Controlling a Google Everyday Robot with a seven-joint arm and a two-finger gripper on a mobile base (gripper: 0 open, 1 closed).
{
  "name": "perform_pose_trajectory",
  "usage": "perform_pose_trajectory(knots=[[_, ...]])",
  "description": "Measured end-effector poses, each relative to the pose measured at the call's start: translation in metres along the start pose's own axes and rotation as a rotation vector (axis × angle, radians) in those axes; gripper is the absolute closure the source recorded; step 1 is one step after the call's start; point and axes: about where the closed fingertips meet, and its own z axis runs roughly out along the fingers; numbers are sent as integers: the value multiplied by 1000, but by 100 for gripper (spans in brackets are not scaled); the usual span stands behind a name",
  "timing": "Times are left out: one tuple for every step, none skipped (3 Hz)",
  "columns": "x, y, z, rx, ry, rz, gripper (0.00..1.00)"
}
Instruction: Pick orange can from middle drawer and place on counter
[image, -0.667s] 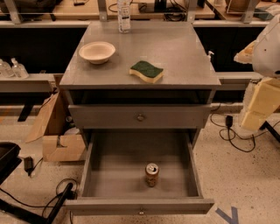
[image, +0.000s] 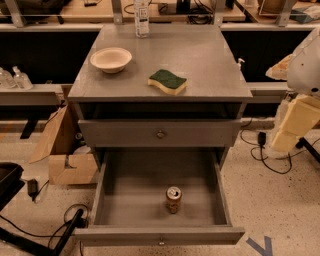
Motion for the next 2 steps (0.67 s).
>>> perform_pose_trajectory(knots=[[26, 7, 51, -59, -123, 56, 0], [57, 15, 105, -57, -319, 123, 0]])
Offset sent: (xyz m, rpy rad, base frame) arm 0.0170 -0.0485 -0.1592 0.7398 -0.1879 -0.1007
